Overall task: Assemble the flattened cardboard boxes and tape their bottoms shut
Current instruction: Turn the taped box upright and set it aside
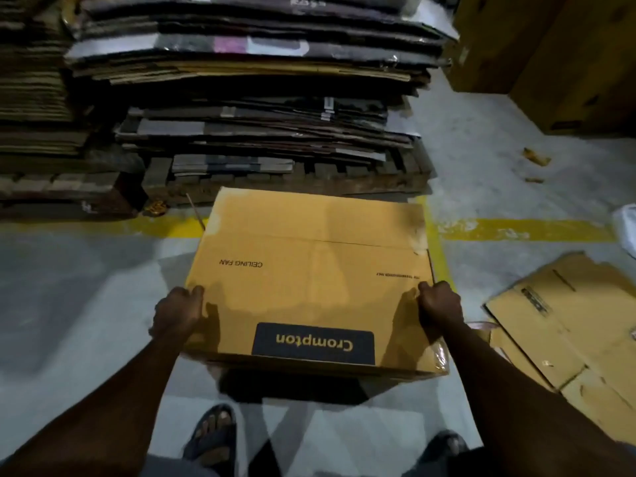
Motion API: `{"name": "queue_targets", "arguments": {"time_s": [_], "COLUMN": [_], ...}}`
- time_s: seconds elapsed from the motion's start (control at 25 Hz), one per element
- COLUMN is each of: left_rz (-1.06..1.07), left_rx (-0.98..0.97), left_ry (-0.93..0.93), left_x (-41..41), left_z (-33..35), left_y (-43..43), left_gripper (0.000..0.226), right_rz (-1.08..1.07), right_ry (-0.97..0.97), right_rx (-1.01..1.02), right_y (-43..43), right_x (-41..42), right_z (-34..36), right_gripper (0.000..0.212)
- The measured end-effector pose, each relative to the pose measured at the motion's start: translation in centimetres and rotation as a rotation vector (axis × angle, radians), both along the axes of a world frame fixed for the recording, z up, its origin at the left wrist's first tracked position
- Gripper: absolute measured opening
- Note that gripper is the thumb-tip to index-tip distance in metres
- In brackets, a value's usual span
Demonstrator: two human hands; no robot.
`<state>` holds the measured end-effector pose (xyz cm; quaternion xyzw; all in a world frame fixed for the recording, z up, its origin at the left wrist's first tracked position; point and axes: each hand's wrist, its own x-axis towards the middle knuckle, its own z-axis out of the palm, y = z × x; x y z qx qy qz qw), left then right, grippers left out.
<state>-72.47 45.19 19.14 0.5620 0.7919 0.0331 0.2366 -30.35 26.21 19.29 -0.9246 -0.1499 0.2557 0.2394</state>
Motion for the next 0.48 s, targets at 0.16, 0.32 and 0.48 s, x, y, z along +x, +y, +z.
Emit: {"name": "queue_targets", "arguments": {"time_s": [0.16,0.32,0.48], "left_rz": [-0.148,0.106,0.094], "left_rx": [-0.011,-0.085,0.065], "left_ry": [-0.09,-0.34,-0.413], "left_x": [1.5,2.3,1.9], "left_z": [-1.4,-1.3,-0.6], "left_y": [3.9,6.7,7.6], "left_gripper": [0.05,0.062,0.056], "right_rz": [-0.032,-0.085,-0.076], "right_ry": [-0.014,-0.054,-0.108], "right_rx": [-0.029,-0.058,0.006], "right_y": [2.9,3.9,4.4], "right_x": [-0.2,0.7,0.8], "right_z": [-2.0,-2.2,0.3], "right_gripper": [0.058,0.069,0.068]}}
